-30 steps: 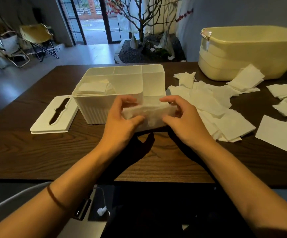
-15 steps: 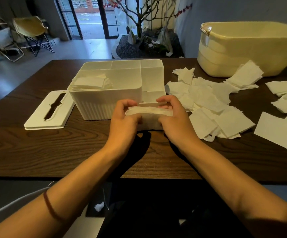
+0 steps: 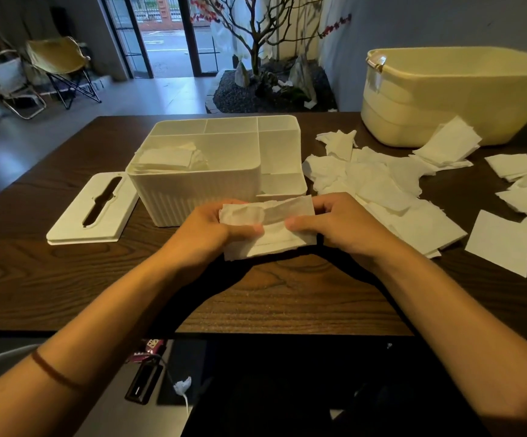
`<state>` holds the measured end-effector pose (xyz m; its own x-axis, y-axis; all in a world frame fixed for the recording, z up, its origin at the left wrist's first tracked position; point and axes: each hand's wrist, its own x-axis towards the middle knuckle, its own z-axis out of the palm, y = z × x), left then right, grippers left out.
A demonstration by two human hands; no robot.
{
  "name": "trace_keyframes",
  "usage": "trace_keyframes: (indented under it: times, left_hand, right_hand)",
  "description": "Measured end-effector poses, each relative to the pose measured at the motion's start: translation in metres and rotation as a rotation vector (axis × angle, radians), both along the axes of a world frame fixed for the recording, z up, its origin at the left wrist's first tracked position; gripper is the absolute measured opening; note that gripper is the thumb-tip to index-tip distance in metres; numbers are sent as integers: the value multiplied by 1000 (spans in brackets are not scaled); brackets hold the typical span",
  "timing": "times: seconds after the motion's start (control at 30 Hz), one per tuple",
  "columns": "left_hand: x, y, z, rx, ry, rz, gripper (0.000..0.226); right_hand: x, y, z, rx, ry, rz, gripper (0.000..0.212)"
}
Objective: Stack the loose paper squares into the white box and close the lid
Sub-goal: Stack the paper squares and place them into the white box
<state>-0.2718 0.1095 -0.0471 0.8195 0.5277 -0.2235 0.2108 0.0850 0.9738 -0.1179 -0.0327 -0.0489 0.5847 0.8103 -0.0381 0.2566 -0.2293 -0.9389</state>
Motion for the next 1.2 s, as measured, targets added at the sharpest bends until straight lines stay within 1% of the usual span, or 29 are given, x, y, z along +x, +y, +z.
trace_keyframes:
  times: [0.07,0.13,0.23,0.33,0.4,0.47,0.53,0.6,0.67,0.73,0.83,0.87,0.9,0.97,1.0,1.03,1.2]
  left_hand:
    - [2,5,3,-7,11,-35,32]
    - [4,9,7,-64,7,-52,40]
    - [1,11,19,-73,9,-96,37]
    - [-6,17,38,-75,-67,-125,41]
    - [-6,25,56,24,-57,-117,33]
    - [-2,38,77,203,32,-122,24]
    - [1,53,97,288,97,-194,24]
    - [6,66,110,282,139,-279,27]
    - [12,79,118,267,178,-284,22]
    - [21,96,120,232,193,-182,22]
    - [31,117,116,134,232,-44,47]
    - [34,120,114,136,263,-18,47]
    - [37,121,112,168,301,-4,40]
    - [45,118,109,261,408,11,22]
    - [50,113,108,311,456,20,18]
    - [54,110,107,349,492,24,20]
    - [73,97,111,444,673,-14,28]
  right_hand:
    - [2,2,2,-30,31,10,24]
    - [3,3,5,-28,98,1,26]
    - [3,5,16,80,253,-58,15]
    - [3,10,37,168,277,-69,12]
    - [4,18,56,167,234,-19,12]
    - [3,30,76,153,201,47,12]
    - [4,44,95,158,178,99,14]
    - [5,58,109,156,174,120,14]
    - [9,74,116,158,144,111,13]
    - [13,89,119,170,103,59,14]
    - [20,105,112,187,45,-25,17]
    - [22,109,105,179,12,-39,18]
    - [24,111,97,161,-55,-50,18]
    - [27,115,79,107,-278,-87,18]
    - [27,115,72,83,-372,-101,18]
    - [27,115,67,80,-411,-103,18]
    - [27,113,51,135,-393,-66,19]
